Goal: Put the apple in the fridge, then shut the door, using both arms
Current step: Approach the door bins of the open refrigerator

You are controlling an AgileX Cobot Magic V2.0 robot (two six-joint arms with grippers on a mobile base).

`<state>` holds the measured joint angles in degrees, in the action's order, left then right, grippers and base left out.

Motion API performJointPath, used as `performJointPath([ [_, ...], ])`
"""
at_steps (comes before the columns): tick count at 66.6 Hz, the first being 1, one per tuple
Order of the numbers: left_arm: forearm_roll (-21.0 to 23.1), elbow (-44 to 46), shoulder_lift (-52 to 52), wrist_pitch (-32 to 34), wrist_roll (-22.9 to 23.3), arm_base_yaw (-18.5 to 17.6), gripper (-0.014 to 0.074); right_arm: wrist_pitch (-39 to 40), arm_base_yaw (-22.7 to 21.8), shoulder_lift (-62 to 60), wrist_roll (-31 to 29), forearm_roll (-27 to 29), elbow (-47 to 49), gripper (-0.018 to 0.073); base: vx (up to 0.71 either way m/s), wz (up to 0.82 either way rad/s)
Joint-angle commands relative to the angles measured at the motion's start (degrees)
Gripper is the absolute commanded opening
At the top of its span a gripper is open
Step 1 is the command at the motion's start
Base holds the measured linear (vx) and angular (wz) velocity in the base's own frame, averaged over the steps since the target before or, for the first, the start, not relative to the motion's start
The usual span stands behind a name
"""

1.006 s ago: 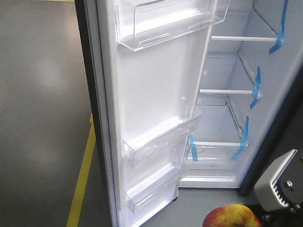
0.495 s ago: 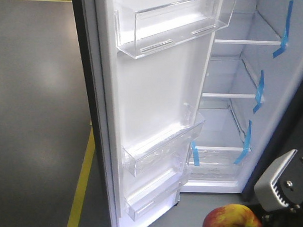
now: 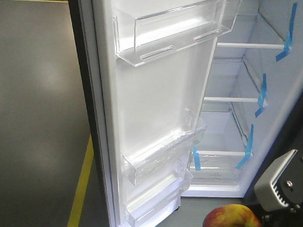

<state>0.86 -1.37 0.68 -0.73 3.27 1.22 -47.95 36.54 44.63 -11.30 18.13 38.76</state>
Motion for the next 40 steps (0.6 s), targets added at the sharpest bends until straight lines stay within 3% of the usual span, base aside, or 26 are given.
performJointPath([
  [1,0.50,0.98,0.75,4.41,0.22,-0.03,-0.0006,3.41,0.14,-0.41,-0.63,0.86,1.64,0.0167,0.06,0.01],
  [40,0.50,0.98,0.75,4.41,0.22,-0.03,-0.0006,3.36,0.14,-0.41,-0.63,0.86,1.64,0.0167,0.07,0.01],
])
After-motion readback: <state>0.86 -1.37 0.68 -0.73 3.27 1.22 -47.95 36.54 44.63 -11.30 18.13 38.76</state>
